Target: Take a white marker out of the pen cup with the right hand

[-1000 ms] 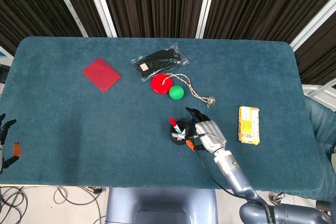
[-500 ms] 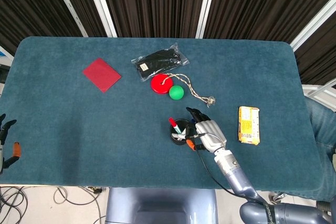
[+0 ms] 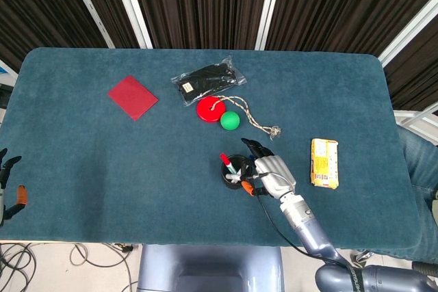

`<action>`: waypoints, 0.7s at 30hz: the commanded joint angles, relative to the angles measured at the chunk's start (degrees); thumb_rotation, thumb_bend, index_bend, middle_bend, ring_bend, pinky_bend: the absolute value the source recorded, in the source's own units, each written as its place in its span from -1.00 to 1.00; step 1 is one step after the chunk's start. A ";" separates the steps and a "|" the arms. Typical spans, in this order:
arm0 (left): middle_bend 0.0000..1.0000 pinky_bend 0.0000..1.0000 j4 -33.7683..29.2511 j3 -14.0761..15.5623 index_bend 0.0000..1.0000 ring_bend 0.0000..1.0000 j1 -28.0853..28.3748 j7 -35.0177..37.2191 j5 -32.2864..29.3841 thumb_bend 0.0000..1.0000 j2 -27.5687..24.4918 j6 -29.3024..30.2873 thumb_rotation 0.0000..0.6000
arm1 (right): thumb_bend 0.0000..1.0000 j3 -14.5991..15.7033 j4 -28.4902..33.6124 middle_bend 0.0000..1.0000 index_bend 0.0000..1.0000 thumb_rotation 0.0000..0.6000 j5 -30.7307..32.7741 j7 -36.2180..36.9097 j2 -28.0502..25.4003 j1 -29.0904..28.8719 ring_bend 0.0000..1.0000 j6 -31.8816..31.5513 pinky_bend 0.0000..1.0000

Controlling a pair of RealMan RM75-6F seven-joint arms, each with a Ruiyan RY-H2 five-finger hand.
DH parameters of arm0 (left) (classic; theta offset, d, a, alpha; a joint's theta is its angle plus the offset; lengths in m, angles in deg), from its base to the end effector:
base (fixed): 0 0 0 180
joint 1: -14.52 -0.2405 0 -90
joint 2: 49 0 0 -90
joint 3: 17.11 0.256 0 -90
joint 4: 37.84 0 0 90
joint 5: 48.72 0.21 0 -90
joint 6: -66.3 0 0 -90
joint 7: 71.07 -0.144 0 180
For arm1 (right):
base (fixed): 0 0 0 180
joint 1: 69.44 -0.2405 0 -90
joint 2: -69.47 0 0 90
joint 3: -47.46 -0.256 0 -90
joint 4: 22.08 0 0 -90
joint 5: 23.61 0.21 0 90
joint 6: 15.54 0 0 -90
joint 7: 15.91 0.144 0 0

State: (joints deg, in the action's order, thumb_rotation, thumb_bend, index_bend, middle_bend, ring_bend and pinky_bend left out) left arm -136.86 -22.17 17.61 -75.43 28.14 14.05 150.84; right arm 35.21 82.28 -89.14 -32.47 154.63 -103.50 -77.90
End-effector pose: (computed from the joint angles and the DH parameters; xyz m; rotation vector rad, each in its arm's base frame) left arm -0.3131 0.1761 0.1655 -1.2239 -0.9911 -0.8378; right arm -0.1174 -0.2884 0.0113 1.7302 -1.2190 1.1859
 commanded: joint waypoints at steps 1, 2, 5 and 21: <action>-1.00 -0.97 -0.06 0.02 -0.68 -1.00 -0.01 -0.02 0.03 0.08 -0.02 0.03 1.00 | -0.05 -1.04 2.17 -1.00 0.17 1.00 -0.43 -0.03 -1.83 0.12 -0.98 -1.14 -0.65; -1.00 -0.97 -0.09 0.02 -0.68 -1.00 -0.03 -0.01 0.05 0.08 -0.03 0.05 1.00 | -0.05 -1.28 2.63 -1.00 0.17 1.00 -0.38 -0.08 -2.27 0.11 -0.98 -1.29 -0.65; -1.00 -0.97 -0.11 0.06 -0.68 -1.00 -0.06 0.04 0.12 0.08 -0.02 0.12 1.00 | -0.05 -2.80 4.97 -1.00 0.17 1.00 -0.04 -0.35 -4.85 0.14 -0.98 -2.19 -0.65; -1.00 -0.97 -0.19 0.06 -0.68 -1.00 -0.08 -0.06 0.10 0.08 -0.04 0.17 1.00 | -0.05 -11.90 9.42 -1.00 0.17 1.00 9.23 5.92 -17.79 -1.13 -0.98 -0.07 -0.65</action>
State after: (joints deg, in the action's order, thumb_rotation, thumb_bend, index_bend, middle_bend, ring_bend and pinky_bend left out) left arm -137.04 -22.11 17.53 -75.50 28.24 14.02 151.01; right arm 24.03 92.21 -80.84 -27.20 137.54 -104.21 -78.54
